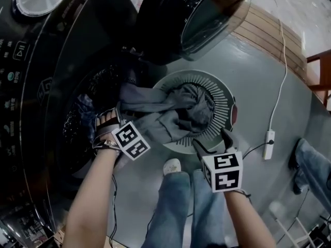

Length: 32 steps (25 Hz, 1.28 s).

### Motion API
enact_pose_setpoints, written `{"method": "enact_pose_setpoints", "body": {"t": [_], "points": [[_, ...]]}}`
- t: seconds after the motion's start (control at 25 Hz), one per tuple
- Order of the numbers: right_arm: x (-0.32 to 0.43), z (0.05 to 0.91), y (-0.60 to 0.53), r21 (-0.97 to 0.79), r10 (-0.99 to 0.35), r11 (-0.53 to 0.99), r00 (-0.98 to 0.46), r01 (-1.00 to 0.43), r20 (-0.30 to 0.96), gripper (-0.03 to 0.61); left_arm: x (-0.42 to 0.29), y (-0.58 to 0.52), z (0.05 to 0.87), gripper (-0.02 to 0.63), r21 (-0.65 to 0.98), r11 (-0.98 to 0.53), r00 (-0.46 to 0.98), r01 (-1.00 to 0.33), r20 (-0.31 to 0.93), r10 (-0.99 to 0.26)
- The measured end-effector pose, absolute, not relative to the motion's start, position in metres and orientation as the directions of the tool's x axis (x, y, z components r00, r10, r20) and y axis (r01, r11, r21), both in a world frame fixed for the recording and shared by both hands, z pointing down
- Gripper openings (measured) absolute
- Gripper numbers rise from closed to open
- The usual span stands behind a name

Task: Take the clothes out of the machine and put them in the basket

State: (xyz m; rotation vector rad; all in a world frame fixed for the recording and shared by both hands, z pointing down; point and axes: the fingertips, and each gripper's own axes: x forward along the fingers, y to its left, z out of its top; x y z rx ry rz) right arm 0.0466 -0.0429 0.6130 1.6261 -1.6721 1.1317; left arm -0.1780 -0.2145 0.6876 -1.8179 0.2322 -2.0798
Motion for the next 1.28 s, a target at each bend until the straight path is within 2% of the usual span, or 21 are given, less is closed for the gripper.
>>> {"method": "enact_pose_setpoints", "body": {"t": [0.2,0.24,0.28,0.32,0.36,0.48,0.56,0.88,1.0,1.08,1.12,1.2,1.24,1.28], "points": [[0.043,0.622,-0.047,-0.197,-0.52,-0.091,-0.122,-0.976,0.846,0.393,-0.176,-0.233,0.699,0.5,-0.434,-0.895,-0.1,0.099,0.891,-0.443],[0.043,0.622,-0.046,-0.199,-0.519,-0.096,-0.121,-0.975,0.846,0.391,-0.172,-0.234,0.694,0.434,-0.45,-0.89,-0.078,0.07,0.887,-0.455],[0.043,0.623,-0.046,-0.2,-0.517,-0.1,-0.121,-0.975,0.848,0.39,-0.165,-0.231,0.688,0.34,-0.453,-0.891,-0.042,0.028,0.89,-0.454],[0.044,0.623,-0.046,-0.201,-0.515,-0.104,-0.12,-0.974,0.849,0.387,-0.155,-0.227,0.682,0.132,-0.437,-0.899,0.005,-0.025,0.899,-0.438],[0.044,0.623,-0.046,-0.201,-0.514,-0.108,-0.119,-0.974,0.85,0.382,-0.144,-0.22,0.677,0.055,-0.398,-0.913,0.055,-0.087,0.913,-0.404],[0.048,0.622,-0.046,-0.199,-0.517,-0.121,-0.109,-0.973,0.849,0.367,-0.108,-0.197,0.666,0.055,-0.17,-0.942,0.225,-0.291,0.944,-0.24],[0.054,0.621,-0.045,-0.195,-0.522,-0.138,-0.096,-0.971,0.848,0.36,-0.082,-0.184,0.656,0.055,-0.025,-0.928,0.336,-0.372,0.928,-0.16],[0.085,0.613,-0.043,-0.174,-0.539,-0.225,-0.026,-0.959,0.842,0.327,0.014,-0.125,0.609,0.055,0.362,-0.849,0.641,-0.385,0.766,0.036],[0.091,0.611,-0.042,-0.174,-0.54,-0.237,-0.019,-0.956,0.841,0.325,0.032,-0.117,0.594,0.055,0.479,-0.777,0.73,-0.408,0.682,0.038],[0.092,0.611,-0.041,-0.174,-0.537,-0.23,-0.024,-0.958,0.843,0.324,0.031,-0.117,0.598,0.065,0.474,-0.76,0.717,-0.444,0.697,0.015],[0.092,0.611,-0.04,-0.175,-0.535,-0.224,-0.029,-0.959,0.845,0.324,0.029,-0.117,0.6,0.114,0.462,-0.761,0.706,-0.456,0.709,0.008],[0.092,0.613,-0.04,-0.177,-0.533,-0.214,-0.037,-0.961,0.845,0.322,0.025,-0.116,0.605,0.346,0.448,-0.757,0.688,-0.475,0.726,-0.001],[0.092,0.613,-0.04,-0.177,-0.533,-0.211,-0.039,-0.961,0.845,0.322,0.023,-0.117,0.608,0.422,0.437,-0.756,0.677,-0.487,0.736,-0.011],[0.091,0.614,-0.041,-0.178,-0.533,-0.208,-0.041,-0.962,0.845,0.322,0.019,-0.119,0.61,0.425,0.416,-0.76,0.662,-0.5,0.749,-0.025]]}}
